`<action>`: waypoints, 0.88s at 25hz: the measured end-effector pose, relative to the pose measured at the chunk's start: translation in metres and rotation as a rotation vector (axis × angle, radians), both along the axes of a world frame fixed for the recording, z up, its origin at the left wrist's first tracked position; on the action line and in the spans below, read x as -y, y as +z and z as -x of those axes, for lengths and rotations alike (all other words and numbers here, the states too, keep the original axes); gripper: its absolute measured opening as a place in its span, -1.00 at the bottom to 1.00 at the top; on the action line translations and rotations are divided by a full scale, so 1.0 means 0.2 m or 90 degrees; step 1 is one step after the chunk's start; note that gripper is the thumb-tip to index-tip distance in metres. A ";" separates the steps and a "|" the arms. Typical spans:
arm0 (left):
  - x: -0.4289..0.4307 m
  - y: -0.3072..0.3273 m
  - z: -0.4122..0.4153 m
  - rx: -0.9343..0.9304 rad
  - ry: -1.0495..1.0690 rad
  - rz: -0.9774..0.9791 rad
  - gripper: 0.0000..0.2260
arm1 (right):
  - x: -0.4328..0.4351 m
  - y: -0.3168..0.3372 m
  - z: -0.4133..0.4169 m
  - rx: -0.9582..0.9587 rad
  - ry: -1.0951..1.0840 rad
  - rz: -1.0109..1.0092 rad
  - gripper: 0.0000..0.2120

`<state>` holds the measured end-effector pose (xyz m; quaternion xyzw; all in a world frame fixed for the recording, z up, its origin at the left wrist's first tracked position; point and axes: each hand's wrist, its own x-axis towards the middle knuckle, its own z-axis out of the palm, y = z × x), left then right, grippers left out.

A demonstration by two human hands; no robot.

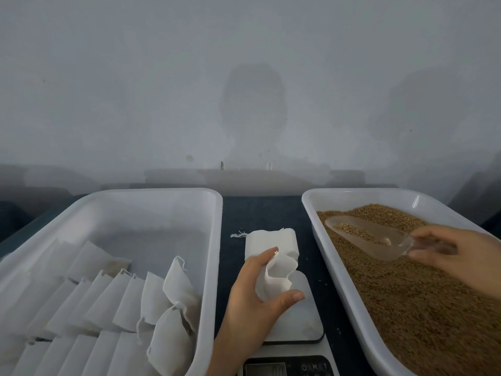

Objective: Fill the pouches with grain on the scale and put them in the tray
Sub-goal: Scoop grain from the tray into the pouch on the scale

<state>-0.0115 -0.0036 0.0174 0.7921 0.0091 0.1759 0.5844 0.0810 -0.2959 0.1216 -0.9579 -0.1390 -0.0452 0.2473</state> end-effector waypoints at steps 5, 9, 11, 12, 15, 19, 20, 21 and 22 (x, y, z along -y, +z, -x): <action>-0.01 -0.03 -0.02 -0.007 -0.017 -0.015 -0.40 | -0.10 0.03 0.07 0.017 0.103 -0.004 -0.64; -0.02 -0.03 -0.03 -0.017 -0.022 -0.018 -0.25 | -0.17 0.03 0.08 0.014 0.157 -0.007 -0.67; -0.02 -0.02 -0.03 -0.016 -0.024 -0.017 -0.25 | -0.20 0.03 0.08 0.020 0.167 -0.002 -0.66; -0.02 -0.02 -0.03 -0.015 -0.025 -0.016 -0.26 | -0.22 0.03 0.08 0.026 0.170 0.009 -0.66; -0.03 -0.03 -0.03 -0.011 -0.024 -0.015 -0.29 | -0.25 0.03 0.07 0.051 0.175 0.041 -0.68; -0.03 -0.02 -0.04 0.001 -0.020 -0.016 -0.30 | -0.28 0.05 0.07 0.085 0.192 0.063 -0.67; -0.03 -0.02 -0.04 0.008 -0.014 -0.012 -0.30 | -0.29 0.05 0.07 0.101 0.199 0.080 -0.69; -0.03 -0.02 -0.04 0.014 -0.008 -0.011 -0.31 | -0.29 0.06 0.07 0.116 0.207 0.093 -0.70; -0.02 -0.01 -0.04 0.018 -0.005 -0.011 -0.33 | -0.30 0.07 0.06 0.127 0.215 0.100 -0.71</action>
